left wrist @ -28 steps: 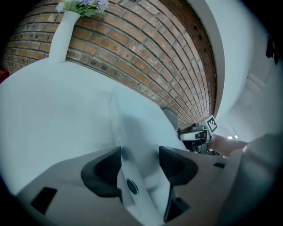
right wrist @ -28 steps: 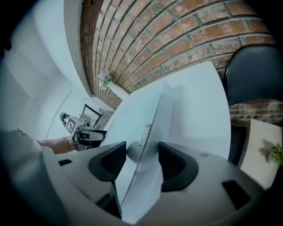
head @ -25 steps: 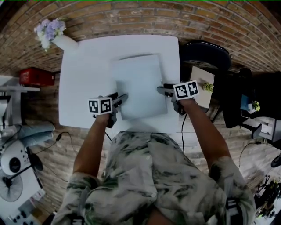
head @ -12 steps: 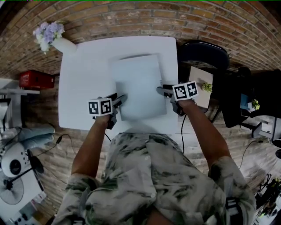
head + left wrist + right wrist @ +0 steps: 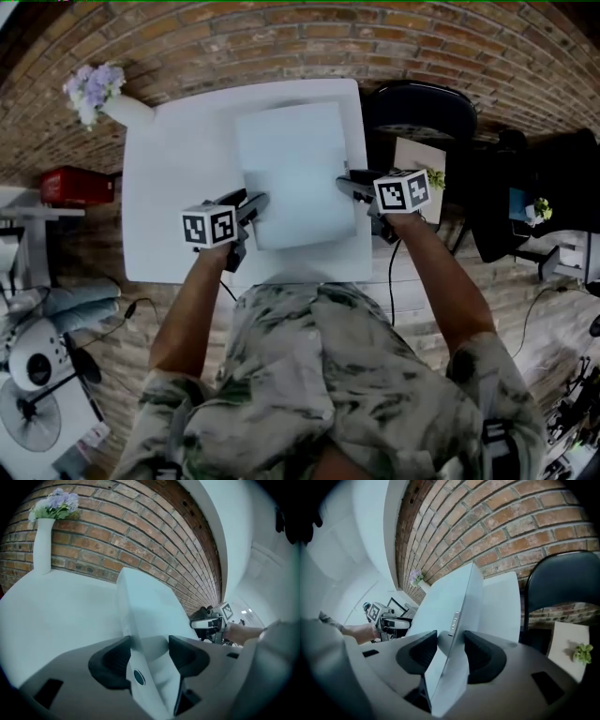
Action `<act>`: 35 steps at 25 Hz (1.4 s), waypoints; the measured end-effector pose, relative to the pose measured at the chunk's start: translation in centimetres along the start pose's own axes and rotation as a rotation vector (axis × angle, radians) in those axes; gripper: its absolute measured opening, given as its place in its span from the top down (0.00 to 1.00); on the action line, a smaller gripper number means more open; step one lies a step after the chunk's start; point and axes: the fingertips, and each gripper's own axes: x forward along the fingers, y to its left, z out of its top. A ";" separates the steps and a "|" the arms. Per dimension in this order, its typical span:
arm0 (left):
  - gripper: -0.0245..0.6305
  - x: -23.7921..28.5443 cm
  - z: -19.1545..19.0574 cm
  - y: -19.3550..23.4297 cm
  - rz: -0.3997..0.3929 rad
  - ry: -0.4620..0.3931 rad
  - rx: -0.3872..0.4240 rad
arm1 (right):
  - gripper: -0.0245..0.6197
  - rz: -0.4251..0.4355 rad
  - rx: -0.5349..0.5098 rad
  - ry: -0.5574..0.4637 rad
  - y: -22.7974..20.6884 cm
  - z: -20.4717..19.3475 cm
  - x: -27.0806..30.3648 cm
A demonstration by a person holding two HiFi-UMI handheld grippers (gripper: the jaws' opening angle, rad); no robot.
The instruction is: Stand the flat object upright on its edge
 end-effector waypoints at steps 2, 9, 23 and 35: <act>0.56 0.2 0.7 -0.9 -0.001 -0.006 0.033 | 0.65 -0.011 -0.035 -0.022 0.0 0.7 -1.1; 0.56 1.0 3.5 -3.4 0.010 -0.028 0.137 | 0.66 -0.044 -0.118 -0.090 -0.1 2.6 -4.1; 0.57 3.0 10.2 -5.6 0.054 -0.077 0.310 | 0.67 -0.135 -0.308 -0.205 -1.8 8.1 -7.0; 0.57 6.3 16.7 -5.0 0.116 -0.128 0.470 | 0.69 -0.249 -0.451 -0.257 -4.9 13.8 -6.6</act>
